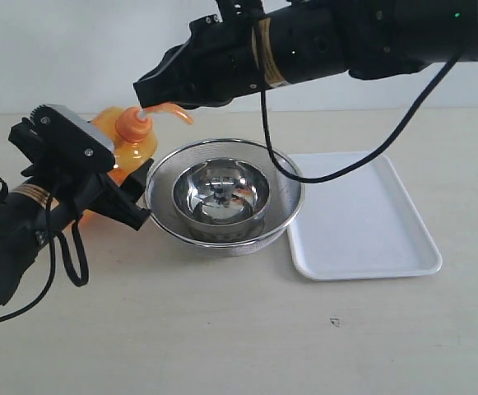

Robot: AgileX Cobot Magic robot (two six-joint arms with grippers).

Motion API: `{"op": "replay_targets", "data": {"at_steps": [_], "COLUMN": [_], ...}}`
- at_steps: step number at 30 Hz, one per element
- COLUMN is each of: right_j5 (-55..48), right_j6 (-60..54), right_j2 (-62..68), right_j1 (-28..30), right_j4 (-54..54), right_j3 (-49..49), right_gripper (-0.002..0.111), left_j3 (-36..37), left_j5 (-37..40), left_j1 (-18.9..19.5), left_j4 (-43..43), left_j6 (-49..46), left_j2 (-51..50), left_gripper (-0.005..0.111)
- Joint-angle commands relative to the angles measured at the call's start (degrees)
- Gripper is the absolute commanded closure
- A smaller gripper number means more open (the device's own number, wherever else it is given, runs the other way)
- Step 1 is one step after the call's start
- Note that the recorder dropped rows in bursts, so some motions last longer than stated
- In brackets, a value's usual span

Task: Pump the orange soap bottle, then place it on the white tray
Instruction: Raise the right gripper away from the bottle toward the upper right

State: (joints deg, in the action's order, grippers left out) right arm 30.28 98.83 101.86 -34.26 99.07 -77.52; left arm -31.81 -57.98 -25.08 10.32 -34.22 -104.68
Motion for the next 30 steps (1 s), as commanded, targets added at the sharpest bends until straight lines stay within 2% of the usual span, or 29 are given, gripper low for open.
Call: {"op": "replay_targets", "data": {"at_steps": [1,6,11,19,30], "right_j5": [2.3,-1.4,-4.9,-6.1,-6.1], "right_j6": [2.5,2.6,2.1,3.4,3.3], "right_j2": [-4.9,-12.7,-19.6,-24.6,-24.6], "right_j1": [4.4,9.1,11.4,11.4,11.4], "right_j4": [0.9,0.9,0.9,0.9,0.9], "right_j3": [1.9,8.0,12.4,16.9,16.9], "right_gripper": [0.107,0.107,0.107,0.107,0.107], "left_j3": [-0.1,-0.1,-0.1,-0.1,-0.1], "left_j5": [0.9,0.7,0.6,0.7,0.7], "left_j1": [-0.8,-0.8,-0.8,-0.8,-0.8], "left_j4": [-1.8,-1.2,1.3,1.4,1.4], "left_j6": [3.9,4.3,4.3,6.0,6.4], "left_j2": [0.2,0.2,0.2,0.2,0.2], "left_gripper": [0.102,0.102,0.102,0.102,0.102]}}
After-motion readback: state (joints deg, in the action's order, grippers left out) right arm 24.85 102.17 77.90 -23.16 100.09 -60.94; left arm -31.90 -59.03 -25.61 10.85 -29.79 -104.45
